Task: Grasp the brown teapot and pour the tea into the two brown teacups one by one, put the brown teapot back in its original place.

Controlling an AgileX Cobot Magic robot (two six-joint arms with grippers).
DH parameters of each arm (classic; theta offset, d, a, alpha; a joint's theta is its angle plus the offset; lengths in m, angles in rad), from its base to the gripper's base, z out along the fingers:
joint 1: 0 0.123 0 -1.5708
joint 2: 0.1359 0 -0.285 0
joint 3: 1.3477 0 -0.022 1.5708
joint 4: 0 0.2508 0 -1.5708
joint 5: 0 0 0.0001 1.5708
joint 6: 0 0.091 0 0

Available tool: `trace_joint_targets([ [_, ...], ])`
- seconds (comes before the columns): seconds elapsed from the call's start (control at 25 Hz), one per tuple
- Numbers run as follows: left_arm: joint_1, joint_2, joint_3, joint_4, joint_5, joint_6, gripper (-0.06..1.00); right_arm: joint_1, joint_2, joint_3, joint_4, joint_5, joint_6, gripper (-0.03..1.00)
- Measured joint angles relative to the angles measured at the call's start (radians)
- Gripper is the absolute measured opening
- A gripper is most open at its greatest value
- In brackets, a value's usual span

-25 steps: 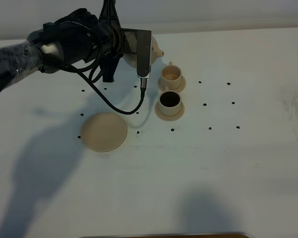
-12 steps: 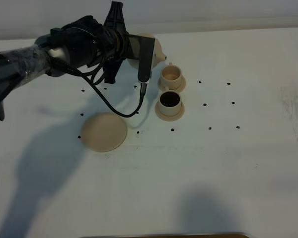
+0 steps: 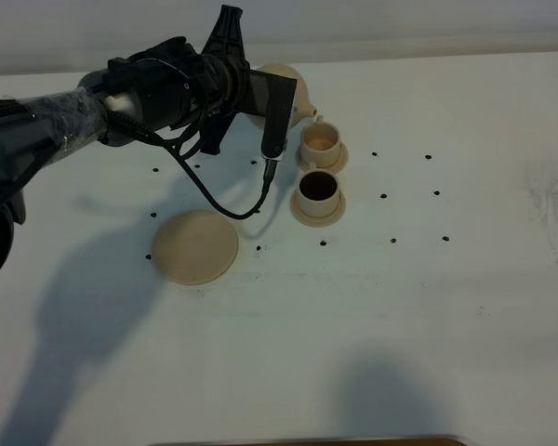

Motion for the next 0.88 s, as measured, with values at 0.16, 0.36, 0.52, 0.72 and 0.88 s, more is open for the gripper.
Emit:
trace_joint_targets([
  [0.16,-0.008,0.0,0.0,0.03,-0.032,0.004,0.17,0.0,0.0,0.0,0.0,0.0,0.0,0.31],
  [0.36,-0.019,0.002,0.0,0.073,-0.046,0.011,0.17,0.0,0.0,0.0,0.0,0.0,0.0,0.31],
  [0.52,-0.02,0.005,0.0,0.081,-0.051,0.053,0.17,0.0,0.0,0.0,0.0,0.0,0.0,0.31],
  [0.72,-0.02,0.005,0.0,0.081,-0.05,0.081,0.17,0.0,0.0,0.0,0.0,0.0,0.0,0.31],
  [0.88,-0.02,0.005,0.0,0.118,-0.05,0.089,0.17,0.0,0.0,0.0,0.0,0.0,0.0,0.31],
])
